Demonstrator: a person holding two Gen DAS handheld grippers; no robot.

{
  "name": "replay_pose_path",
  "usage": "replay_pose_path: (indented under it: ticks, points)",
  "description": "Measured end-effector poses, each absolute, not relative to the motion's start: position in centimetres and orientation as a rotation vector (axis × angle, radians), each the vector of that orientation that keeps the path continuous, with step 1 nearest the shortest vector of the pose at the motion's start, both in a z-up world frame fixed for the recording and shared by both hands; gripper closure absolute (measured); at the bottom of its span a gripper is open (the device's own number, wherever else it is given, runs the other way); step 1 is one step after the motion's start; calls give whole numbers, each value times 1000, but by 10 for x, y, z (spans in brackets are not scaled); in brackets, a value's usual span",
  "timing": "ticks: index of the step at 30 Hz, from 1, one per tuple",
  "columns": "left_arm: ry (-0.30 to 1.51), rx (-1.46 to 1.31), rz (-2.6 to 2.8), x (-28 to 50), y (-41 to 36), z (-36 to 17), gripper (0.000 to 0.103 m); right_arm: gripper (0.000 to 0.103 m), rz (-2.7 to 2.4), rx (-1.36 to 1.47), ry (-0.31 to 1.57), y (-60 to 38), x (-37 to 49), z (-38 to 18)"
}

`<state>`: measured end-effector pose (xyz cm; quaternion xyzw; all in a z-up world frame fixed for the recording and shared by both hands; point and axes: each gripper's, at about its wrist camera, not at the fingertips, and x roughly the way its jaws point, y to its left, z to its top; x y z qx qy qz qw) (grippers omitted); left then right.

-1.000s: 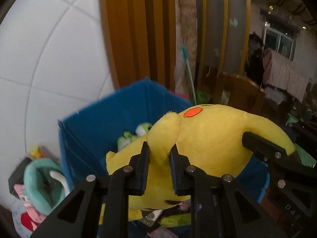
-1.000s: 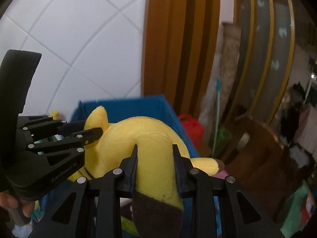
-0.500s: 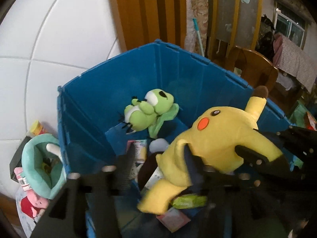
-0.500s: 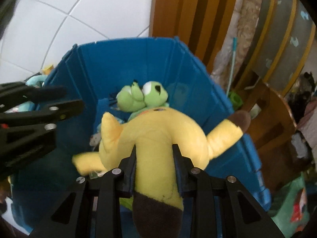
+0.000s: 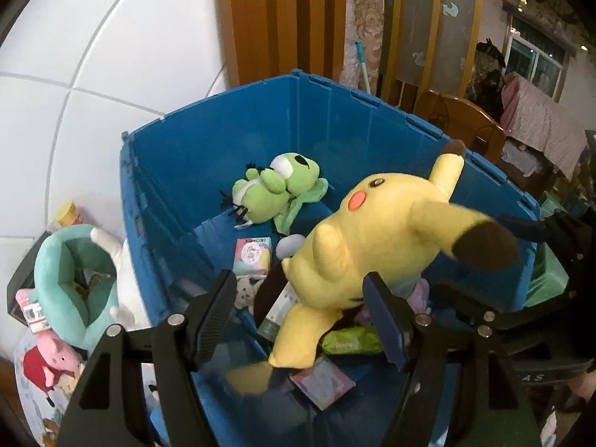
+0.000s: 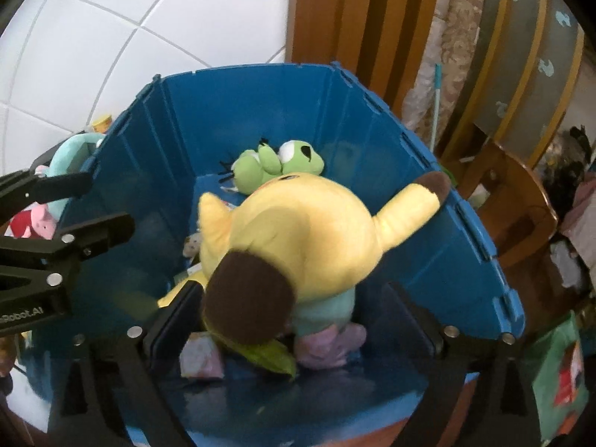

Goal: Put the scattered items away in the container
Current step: 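Open both tools to release the Pikachu plush into the crate, then grasp the grey plush with the left tool while the right tool grasps the yellow duck plush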

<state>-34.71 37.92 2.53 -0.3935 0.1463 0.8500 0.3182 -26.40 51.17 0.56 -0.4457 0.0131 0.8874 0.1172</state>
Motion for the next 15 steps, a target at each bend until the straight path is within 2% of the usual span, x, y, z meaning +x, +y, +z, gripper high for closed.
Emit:
replay_pose_path:
  ticks: [3, 5, 15]
  points:
    - [359, -1026, 2232, -340, 362, 26, 33, 5, 2600, -1274, 21, 498, -256, 9]
    - [359, -1009, 2257, -334, 343, 27, 33, 0, 2608, -1239, 18, 483, -250, 11]
    - [319, -989, 2432, -325, 212, 15, 33, 0, 2729, -1058, 0, 384, -252, 25]
